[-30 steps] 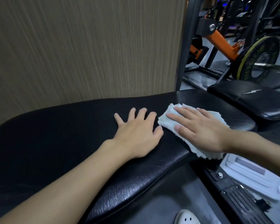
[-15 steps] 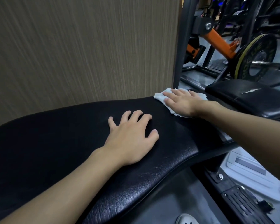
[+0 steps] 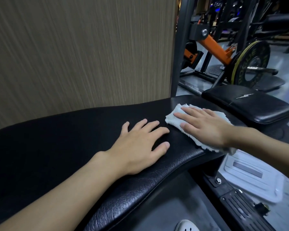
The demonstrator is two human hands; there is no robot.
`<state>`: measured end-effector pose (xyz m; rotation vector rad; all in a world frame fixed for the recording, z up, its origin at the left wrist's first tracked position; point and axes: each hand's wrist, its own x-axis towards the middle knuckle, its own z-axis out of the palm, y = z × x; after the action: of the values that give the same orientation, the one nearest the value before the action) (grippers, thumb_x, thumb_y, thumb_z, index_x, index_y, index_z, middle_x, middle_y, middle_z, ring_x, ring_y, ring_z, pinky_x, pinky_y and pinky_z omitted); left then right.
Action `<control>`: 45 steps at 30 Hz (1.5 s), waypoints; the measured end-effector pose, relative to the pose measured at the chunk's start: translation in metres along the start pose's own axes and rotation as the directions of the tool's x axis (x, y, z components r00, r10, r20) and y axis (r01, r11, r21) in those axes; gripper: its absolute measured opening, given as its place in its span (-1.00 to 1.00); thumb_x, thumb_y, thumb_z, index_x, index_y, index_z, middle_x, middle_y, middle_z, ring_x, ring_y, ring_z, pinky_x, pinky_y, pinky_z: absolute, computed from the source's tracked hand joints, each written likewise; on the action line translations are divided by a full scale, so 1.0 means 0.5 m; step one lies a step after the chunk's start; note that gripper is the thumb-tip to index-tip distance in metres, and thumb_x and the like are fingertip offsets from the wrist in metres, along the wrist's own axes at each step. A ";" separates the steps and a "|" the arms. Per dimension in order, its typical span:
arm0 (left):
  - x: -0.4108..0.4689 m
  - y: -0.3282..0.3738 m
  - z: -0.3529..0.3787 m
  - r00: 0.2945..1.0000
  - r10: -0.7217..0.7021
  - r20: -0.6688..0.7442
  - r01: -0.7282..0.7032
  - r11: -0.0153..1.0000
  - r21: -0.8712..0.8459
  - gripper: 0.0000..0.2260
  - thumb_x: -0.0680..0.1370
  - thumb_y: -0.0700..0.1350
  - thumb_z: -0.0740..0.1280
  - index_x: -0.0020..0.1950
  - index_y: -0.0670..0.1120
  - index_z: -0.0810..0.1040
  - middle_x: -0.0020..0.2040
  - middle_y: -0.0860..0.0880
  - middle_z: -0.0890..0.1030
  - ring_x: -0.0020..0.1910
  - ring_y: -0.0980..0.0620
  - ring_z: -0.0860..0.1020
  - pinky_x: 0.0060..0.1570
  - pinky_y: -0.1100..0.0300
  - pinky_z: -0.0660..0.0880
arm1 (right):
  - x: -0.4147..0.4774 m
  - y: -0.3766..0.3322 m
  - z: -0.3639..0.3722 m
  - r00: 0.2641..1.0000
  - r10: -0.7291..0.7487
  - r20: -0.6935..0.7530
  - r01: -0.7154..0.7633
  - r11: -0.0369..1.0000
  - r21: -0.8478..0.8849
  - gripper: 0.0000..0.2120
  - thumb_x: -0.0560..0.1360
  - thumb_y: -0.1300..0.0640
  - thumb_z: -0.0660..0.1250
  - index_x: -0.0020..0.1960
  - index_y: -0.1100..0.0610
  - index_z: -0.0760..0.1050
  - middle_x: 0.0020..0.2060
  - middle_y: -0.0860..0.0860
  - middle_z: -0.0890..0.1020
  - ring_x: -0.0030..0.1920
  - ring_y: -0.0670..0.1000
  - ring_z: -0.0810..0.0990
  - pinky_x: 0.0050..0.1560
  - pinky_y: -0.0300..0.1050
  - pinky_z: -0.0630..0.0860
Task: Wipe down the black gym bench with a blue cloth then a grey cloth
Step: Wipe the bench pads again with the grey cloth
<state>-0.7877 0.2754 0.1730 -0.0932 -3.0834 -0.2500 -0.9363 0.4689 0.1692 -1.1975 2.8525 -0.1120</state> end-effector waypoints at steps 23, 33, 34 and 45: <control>-0.005 -0.014 0.005 0.998 -0.006 -0.060 -0.001 0.994 -0.112 -0.59 0.57 0.27 0.03 0.42 0.32 0.23 0.53 0.28 0.14 0.53 0.19 -0.02 0.48 -0.15 -0.11 | 0.016 0.105 0.002 0.968 0.246 -0.052 -0.245 0.969 0.013 -0.44 0.57 -0.26 -0.19 0.54 -0.21 0.06 0.57 -0.06 0.10 0.58 -0.02 -0.05 0.51 0.14 0.00; -0.036 -0.042 -0.040 0.974 -0.085 -0.211 0.044 0.980 -0.194 -0.74 0.60 0.05 0.18 0.25 0.11 0.53 0.36 0.23 0.41 0.38 0.22 0.30 0.36 0.15 0.21 | 0.031 0.115 0.012 0.965 0.258 -0.057 -0.259 0.966 -0.019 -0.44 0.58 -0.24 -0.19 0.55 -0.18 0.06 0.57 0.01 0.11 0.58 0.04 -0.02 0.51 0.11 0.01; -0.044 -0.058 -0.050 0.974 -0.093 -0.205 0.059 0.985 -0.165 -0.73 0.60 0.08 0.18 0.25 0.13 0.52 0.36 0.24 0.41 0.38 0.22 0.30 0.35 0.13 0.22 | 0.054 0.116 0.009 0.965 0.255 -0.056 -0.256 0.967 -0.008 -0.45 0.57 -0.24 -0.18 0.53 -0.18 0.08 0.56 0.01 0.14 0.57 0.05 0.00 0.51 0.12 0.02; -0.132 -0.162 -0.034 0.955 -0.288 -0.071 0.286 0.957 -0.040 -0.46 0.51 0.33 -0.12 0.49 0.31 0.12 0.56 0.25 0.03 0.55 0.16 -0.10 0.48 -0.21 -0.11 | 0.214 0.062 -0.005 0.946 0.324 -0.007 -0.323 0.945 0.048 -0.42 0.56 -0.21 -0.19 0.53 -0.11 0.14 0.55 -0.03 0.17 0.56 0.08 0.03 0.49 0.20 -0.03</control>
<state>-0.7263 0.1889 0.1735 0.3582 -3.0075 -0.3018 -1.0334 0.4144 0.1678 -0.7074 2.9930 -0.1720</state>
